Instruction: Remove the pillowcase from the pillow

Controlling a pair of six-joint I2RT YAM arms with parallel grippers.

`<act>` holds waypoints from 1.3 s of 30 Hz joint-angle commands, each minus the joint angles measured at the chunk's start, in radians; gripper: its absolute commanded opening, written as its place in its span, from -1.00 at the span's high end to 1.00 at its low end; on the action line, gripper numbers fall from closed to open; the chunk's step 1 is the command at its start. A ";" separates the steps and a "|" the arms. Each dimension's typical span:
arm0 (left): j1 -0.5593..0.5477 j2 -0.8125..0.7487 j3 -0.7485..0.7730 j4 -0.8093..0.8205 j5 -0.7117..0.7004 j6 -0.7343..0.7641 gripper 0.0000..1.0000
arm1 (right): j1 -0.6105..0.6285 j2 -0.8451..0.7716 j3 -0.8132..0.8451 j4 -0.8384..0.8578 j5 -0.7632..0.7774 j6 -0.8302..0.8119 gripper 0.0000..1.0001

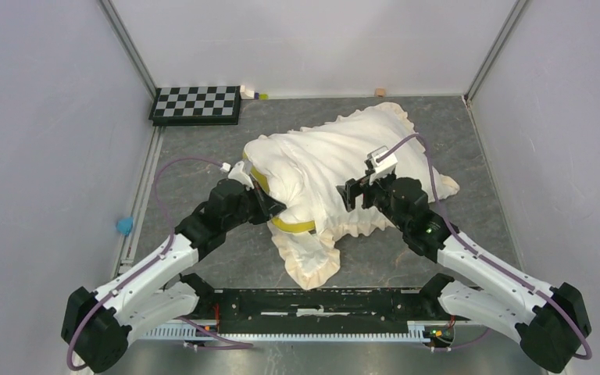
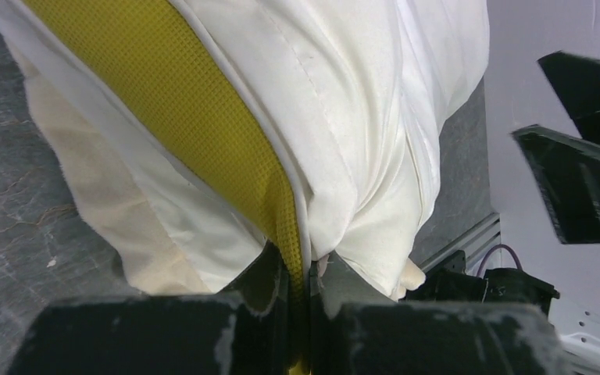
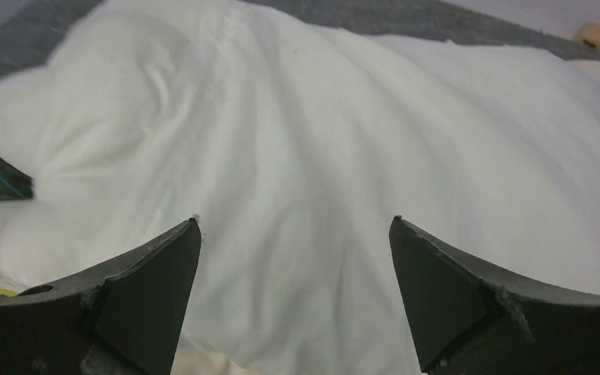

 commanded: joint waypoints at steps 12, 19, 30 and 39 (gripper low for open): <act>0.116 -0.133 -0.116 -0.189 -0.238 -0.085 0.94 | 0.001 0.000 -0.060 -0.108 0.164 0.016 -0.96; 0.118 -0.188 -0.098 -0.246 -0.233 -0.055 -0.85 | 0.001 0.033 -0.027 -0.178 0.198 0.037 -0.96; 0.119 -0.144 -0.107 -0.257 -0.188 -0.096 -1.00 | 0.001 0.034 -0.007 -0.170 0.119 0.066 -0.96; 0.120 -0.138 -0.204 0.101 0.103 -0.101 -1.00 | 0.019 0.110 0.018 -0.103 -0.115 0.085 -0.96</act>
